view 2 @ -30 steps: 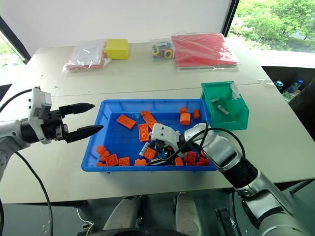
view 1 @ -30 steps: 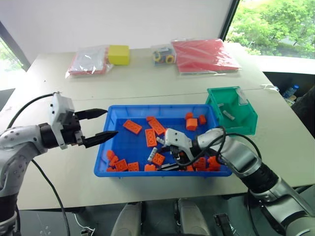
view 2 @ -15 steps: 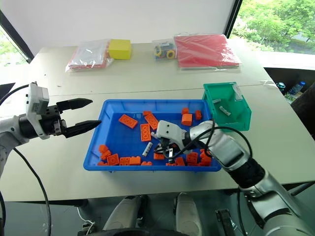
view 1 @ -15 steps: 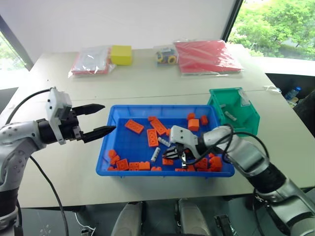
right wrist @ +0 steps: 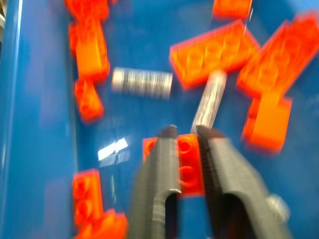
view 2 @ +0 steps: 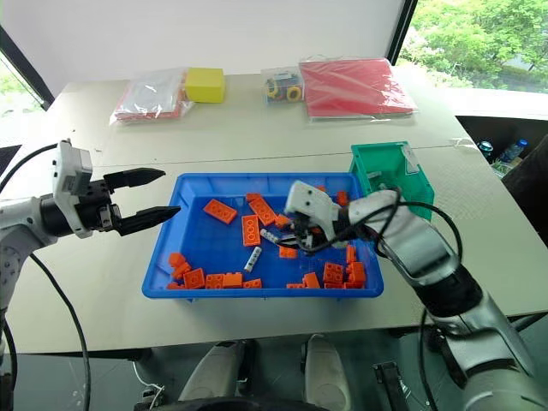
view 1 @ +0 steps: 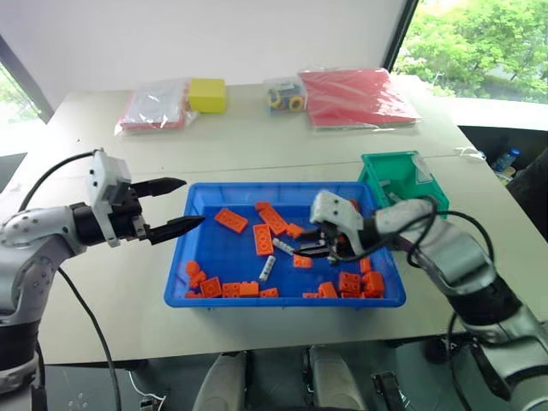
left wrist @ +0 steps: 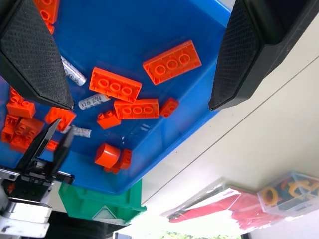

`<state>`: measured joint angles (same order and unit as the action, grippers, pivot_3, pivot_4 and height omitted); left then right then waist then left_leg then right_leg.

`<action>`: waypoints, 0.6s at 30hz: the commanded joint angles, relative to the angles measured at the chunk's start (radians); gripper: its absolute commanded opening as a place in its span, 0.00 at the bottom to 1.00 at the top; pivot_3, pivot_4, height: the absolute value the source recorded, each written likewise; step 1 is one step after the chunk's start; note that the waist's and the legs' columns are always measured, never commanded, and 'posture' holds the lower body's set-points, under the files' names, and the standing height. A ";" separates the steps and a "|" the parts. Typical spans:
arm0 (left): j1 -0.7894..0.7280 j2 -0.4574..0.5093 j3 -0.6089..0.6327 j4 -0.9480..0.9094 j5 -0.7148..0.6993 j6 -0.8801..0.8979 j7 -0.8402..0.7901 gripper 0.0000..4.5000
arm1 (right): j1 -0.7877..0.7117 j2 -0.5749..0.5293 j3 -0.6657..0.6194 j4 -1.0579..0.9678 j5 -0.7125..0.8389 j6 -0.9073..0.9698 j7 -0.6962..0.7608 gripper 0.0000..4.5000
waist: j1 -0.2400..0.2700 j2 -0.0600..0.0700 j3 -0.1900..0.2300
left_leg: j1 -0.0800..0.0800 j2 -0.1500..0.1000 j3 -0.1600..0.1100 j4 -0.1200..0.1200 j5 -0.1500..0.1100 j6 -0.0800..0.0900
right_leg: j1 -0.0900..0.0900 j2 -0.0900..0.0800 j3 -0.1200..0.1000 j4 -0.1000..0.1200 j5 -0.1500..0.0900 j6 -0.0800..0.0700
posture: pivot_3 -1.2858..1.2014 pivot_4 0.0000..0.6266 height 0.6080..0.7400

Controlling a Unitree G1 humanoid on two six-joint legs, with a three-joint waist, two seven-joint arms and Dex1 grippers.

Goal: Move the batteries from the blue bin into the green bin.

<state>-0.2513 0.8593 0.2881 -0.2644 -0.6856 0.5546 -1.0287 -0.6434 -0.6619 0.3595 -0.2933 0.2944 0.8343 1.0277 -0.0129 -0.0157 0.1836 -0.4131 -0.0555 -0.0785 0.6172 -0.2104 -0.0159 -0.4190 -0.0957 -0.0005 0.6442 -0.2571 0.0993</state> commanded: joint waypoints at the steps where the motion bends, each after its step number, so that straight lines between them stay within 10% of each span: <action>1: -0.018 0.007 0.013 0.001 0.000 -0.018 -0.006 1.00 | -0.063 0.032 0.039 0.041 -0.033 -0.067 0.015 0.58 | 0.001 0.000 0.000 | 0.000 0.000 0.000 0.000 0.000 0.000 | 0.000 0.000 0.000 0.000 0.000 0.000 | 0.52 0.24 0.96; 18: 0.040 0.024 0.067 -0.072 -0.030 0.010 0.012 1.00 | -0.206 0.113 0.293 0.401 -0.254 -0.555 0.337 0.58 | -0.005 -0.001 0.000 | 0.000 -0.001 0.000 0.000 0.000 0.000 | -0.001 0.002 0.000 0.001 0.000 0.000 | 0.52 0.24 0.96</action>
<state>-0.2155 0.8645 0.3118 -0.2977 -0.6914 0.5626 -1.0201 -0.8197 -0.5641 0.6429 0.0762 0.0702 0.3417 1.3440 -0.0183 -0.0162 0.1839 -0.4135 -0.0565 -0.0785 0.6173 -0.2103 -0.0161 -0.4203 -0.0938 -0.0005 0.6456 -0.2569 0.0996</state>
